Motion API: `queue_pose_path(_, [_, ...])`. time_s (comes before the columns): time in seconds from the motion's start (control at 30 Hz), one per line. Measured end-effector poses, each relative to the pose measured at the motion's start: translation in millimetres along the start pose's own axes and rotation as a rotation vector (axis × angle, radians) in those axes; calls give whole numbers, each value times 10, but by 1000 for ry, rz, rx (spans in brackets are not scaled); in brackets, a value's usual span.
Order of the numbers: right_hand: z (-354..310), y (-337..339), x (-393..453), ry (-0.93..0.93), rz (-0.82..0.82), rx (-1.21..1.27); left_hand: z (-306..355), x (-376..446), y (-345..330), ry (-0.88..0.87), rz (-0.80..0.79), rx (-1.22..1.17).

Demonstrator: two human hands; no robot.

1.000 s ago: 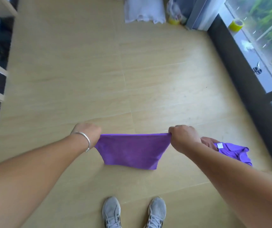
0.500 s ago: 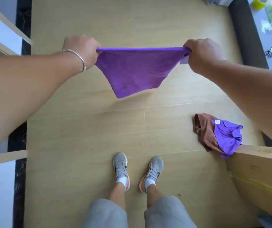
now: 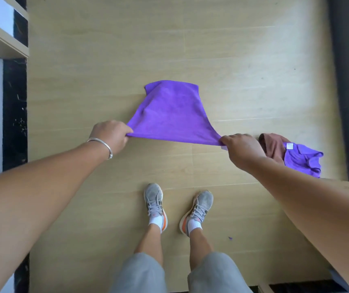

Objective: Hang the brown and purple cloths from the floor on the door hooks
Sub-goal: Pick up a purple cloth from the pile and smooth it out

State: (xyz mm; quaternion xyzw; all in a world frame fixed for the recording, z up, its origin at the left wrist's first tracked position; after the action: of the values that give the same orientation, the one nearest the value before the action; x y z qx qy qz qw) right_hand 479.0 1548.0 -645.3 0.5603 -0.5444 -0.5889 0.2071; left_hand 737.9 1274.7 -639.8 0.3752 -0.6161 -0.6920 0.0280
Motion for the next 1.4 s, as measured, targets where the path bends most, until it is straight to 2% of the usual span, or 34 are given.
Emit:
queue_pose_path(0.17, [-121, -760, 61, -133, -80, 92, -19, -10, -867, -24, -167, -32])
queue_pose_path(0.3, [-147, -1253, 196, -270, -65, 221, -120, 143, -1418, -30, -212, -83])
queue_pose_path(0.43, [-29, -1622, 634, -349, -69, 303, -257, 658, -1787, 75, -214, -241])
queue_pose_path(0.53, [152, -1887, 1167, -390, -48, 347, -340, 1235, -2017, 152, -147, -374])
queue_pose_path(0.67, [522, -2163, 2100, -435, 101, 364, -476, 2247, -2350, 186, 7, -548])
queue_pose_path(0.8, [1019, -2506, 3144, -481, 240, 506, -626, 3369, -2760, 195, 126, -621])
queue_pose_path(0.97, [1525, -3062, 4087, -482, 324, 541, -730, 4412, -3330, 249, 211, -636])
queue_pose_path(1.03, [1673, -3381, 4300, -475, 397, 543, -718, 4647, -3669, 267, 285, -642])
queue_pose_path(1.1, [1793, -3600, 4422, -458, 506, 546, -749, 4751, -3922, 299, 425, -653])
queue_pose_path(1.17, [1886, -3658, 4463, -428, 528, 558, -772, 4767, -4011, 301, 510, -655])
queue_pose_path(1.27, [1920, -3479, 4486, -433, 444, 638, -825, 4784, -3940, 306, 484, -700])
queue_pose_path(1.4, [1913, -3333, 4590, -571, 392, 711, -831, 4906, -3842, 327, 391, -737])
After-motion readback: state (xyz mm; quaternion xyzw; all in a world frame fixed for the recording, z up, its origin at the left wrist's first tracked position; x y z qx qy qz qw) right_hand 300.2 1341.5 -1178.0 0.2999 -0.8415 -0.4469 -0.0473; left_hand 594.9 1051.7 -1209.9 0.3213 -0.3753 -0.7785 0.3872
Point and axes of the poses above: each hand's wrist, its own x-axis towards the middle knuckle, its own y-axis out of the back of the hand, z = x × y, the point moved 1 cm from there along x, towards the middle knuckle, and after that the axes turned 6 degrees about x, right-handed, at the moved point
